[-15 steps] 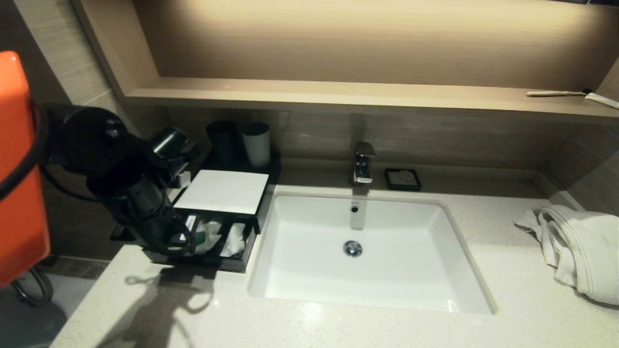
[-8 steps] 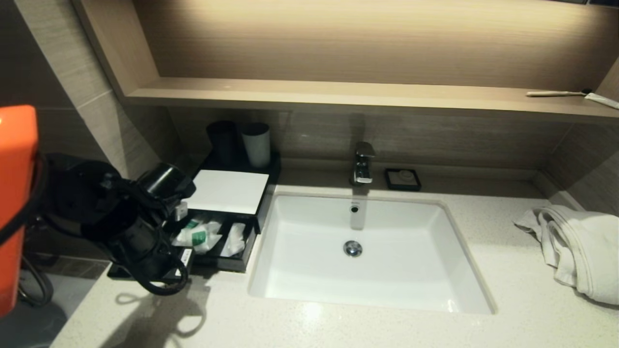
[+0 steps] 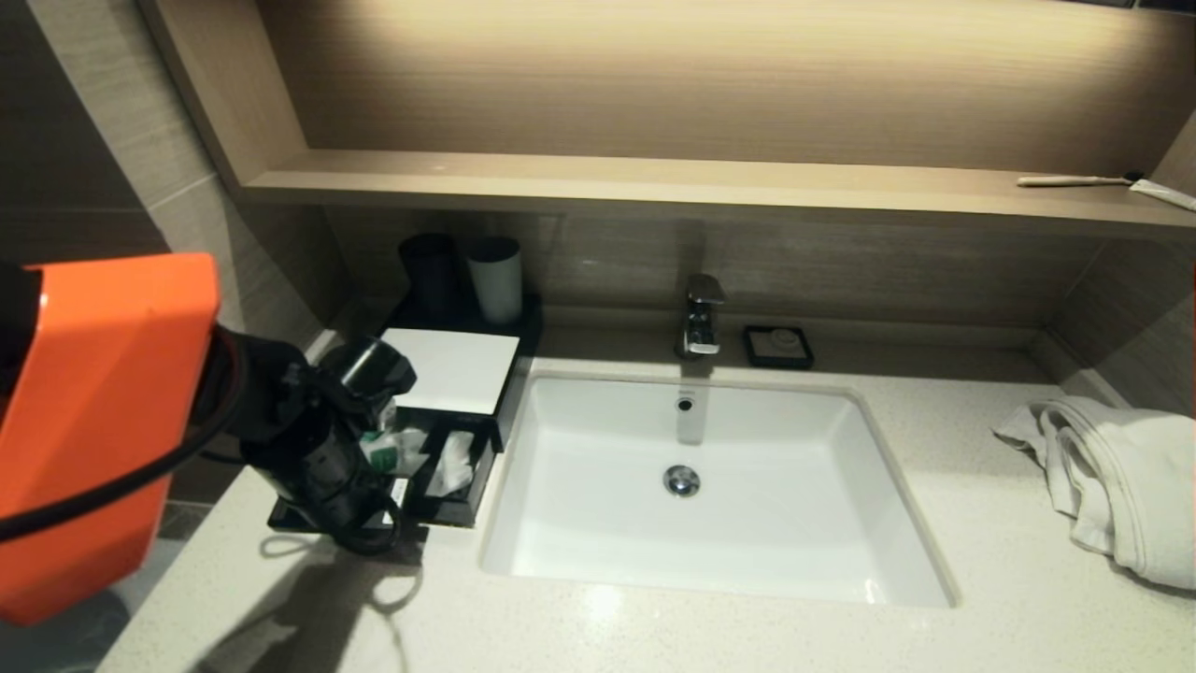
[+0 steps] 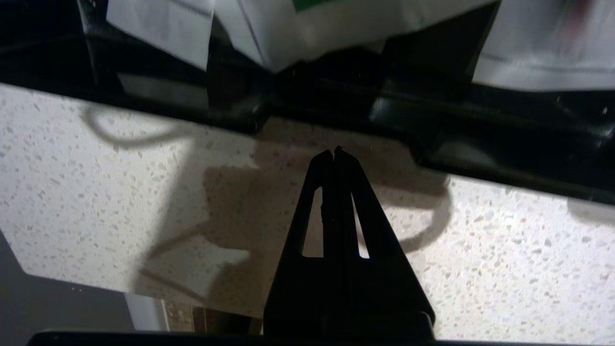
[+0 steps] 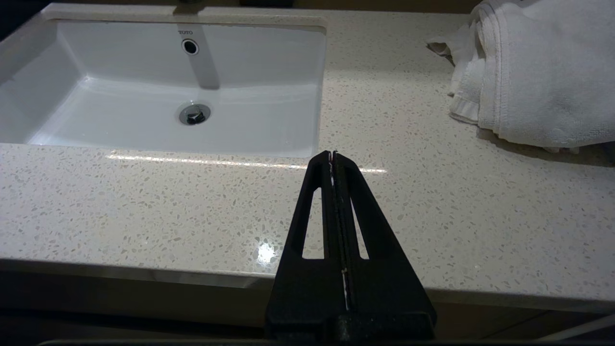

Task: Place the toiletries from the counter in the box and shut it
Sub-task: Close the drawer

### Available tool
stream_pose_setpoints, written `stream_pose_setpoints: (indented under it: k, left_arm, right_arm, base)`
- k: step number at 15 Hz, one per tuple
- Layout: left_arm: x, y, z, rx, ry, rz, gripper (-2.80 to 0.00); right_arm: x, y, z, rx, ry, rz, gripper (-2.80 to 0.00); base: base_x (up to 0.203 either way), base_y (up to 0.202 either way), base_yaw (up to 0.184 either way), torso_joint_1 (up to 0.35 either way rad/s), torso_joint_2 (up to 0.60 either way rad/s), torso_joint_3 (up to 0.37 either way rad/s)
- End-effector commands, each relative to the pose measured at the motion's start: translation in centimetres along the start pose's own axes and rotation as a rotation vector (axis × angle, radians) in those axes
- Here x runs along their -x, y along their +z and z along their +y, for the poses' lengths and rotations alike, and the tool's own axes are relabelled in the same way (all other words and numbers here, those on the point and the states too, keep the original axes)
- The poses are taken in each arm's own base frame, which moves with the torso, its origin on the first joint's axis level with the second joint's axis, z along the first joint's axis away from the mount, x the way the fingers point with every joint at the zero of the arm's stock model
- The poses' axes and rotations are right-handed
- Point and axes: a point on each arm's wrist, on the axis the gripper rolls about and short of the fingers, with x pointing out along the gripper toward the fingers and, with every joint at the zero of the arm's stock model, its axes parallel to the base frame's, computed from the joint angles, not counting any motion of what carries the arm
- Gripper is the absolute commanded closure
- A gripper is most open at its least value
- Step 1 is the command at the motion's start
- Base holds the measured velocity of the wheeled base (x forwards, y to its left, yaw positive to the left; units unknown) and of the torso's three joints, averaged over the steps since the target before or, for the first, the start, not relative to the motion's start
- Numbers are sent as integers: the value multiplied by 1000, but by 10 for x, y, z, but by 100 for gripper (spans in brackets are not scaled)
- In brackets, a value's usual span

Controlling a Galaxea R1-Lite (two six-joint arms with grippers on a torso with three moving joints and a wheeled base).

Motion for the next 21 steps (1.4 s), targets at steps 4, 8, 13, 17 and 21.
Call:
stream_pose_setpoints:
  k: [4,8,13,17,21]
  left_arm:
    - [-19,20,-8,7,2,2,0]
    - [-21,36,-1,40,3,-30,0]
    - [-15,51,4,68,-3,-79,0]
    - [-10,61,2,72,-11,-111,0]
    - [-10,71,0,77,-16,-134,0]
  right_arm:
    - [0,0,0,0,0,0,0]
    - [0,0,0,0,0,0,0]
    - [0,0,0,0,0,0,0]
    - [0,0,0,0,0,0,0]
    - [0,0,0,0,0,0,0]
  base:
    - [0,0,0,0,0,0]
    - [0,0,0,0,0,0]
    - [0,0,0,0,0,0]
    - [0,0,0,0,0,0]
    - [0,0,0,0,0,0]
